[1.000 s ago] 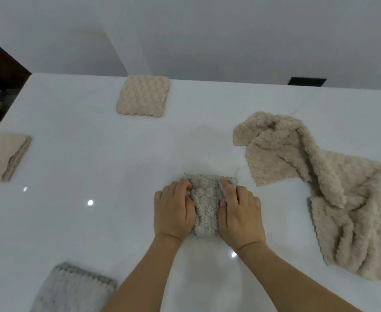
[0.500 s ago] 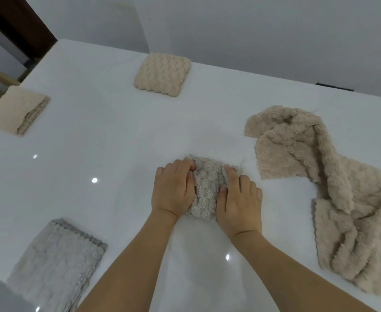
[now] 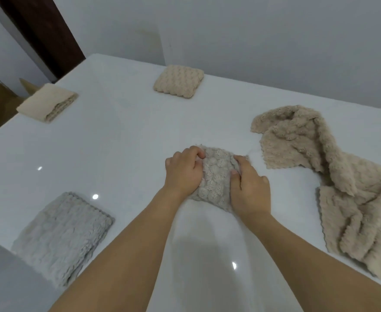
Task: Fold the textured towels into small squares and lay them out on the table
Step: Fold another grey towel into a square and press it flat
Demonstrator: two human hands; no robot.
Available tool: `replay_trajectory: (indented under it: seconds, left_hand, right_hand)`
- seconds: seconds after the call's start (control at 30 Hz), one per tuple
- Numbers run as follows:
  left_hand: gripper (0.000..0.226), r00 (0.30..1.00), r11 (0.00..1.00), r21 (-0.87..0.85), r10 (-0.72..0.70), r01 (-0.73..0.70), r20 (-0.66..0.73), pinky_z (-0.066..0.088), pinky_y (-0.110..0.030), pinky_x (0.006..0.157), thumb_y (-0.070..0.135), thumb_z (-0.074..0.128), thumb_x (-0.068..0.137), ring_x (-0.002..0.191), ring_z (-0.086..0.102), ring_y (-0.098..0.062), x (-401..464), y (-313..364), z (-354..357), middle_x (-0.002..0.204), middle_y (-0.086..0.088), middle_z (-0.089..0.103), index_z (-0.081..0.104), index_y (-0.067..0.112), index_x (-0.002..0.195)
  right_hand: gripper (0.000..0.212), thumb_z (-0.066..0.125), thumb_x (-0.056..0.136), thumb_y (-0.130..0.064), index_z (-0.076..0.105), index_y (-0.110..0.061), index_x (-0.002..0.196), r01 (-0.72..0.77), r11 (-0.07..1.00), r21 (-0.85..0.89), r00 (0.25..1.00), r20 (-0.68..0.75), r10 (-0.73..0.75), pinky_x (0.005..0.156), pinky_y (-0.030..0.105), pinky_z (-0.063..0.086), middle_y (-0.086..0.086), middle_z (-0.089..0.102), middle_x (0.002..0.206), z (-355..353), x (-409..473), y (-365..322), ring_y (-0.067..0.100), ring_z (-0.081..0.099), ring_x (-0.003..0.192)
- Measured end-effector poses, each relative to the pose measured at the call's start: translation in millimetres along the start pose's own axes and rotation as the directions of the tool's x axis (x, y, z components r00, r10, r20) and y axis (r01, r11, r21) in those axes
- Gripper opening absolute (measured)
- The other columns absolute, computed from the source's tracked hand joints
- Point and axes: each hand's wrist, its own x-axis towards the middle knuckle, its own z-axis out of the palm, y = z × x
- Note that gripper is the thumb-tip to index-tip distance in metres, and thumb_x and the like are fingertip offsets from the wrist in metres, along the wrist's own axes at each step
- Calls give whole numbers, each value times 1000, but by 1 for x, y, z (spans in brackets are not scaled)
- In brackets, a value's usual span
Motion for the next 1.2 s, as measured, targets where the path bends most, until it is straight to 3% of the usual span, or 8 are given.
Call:
replay_trajectory:
  seconds: [0.13,0.23,0.37,0.5,0.67,0.83,1.03,1.2]
  left_hand:
    - [25,980,977,-158,-120,145,161,38,-37,96,16,33,99,98,55,-18,-42,20,-14,104,6,55,52,27,111]
    - [24,976,960,-251,-73,124,204,44,-31,81,13,32,102,94,52,-17,-84,42,-20,116,-1,47,48,23,116]
    - [25,982,980,-179,-58,90,177,49,-41,86,10,37,100,95,56,-24,-142,71,-12,119,-6,46,47,18,122]
    - [29,994,995,-81,-41,49,100,51,-47,75,8,38,98,82,58,-32,-194,99,-1,119,-8,45,47,15,125]
    - [30,994,996,79,32,-40,103,41,-36,51,5,43,98,57,47,-29,-246,114,15,115,-11,45,50,10,127]
    - [34,987,979,194,31,-62,157,43,-39,50,3,48,93,55,48,-34,-280,109,24,114,-13,43,50,10,126]
    - [34,991,968,241,35,-66,131,32,-32,49,4,49,91,55,45,-31,-294,97,31,110,-11,45,51,12,124]
    - [29,989,957,271,73,-105,126,38,-33,52,13,45,96,64,51,-28,-289,98,28,111,-8,45,50,16,124]
  right_hand:
    - [41,24,104,-33,42,-26,140,-76,988,134,991,118,60,97,32,42,-3,49,142,-26,-36,5,21,54,120]
    - [39,23,105,-34,44,-27,136,-109,988,113,985,143,93,86,29,45,-4,59,128,-49,-75,9,19,59,108]
    - [37,24,104,-31,44,-30,134,-130,988,88,983,138,117,81,36,49,-1,61,118,-74,-120,24,20,60,97]
    - [37,26,103,-24,43,-29,135,-130,983,128,981,158,109,87,40,49,4,59,118,-96,-160,42,23,59,98]
    - [38,26,101,-19,41,-28,135,-127,983,129,980,171,104,80,40,51,2,59,111,-112,-216,62,22,60,91]
    - [46,32,99,-13,32,-23,145,-99,995,-22,978,185,101,68,33,46,4,59,109,-110,-254,69,25,60,83]
    - [54,33,80,-7,52,-13,130,38,958,-283,999,26,-32,71,35,33,4,62,79,-95,-266,74,26,55,69]
    - [37,42,86,-19,62,-15,118,-27,973,-229,991,-136,-5,72,38,34,8,57,86,-93,-264,78,29,51,75]
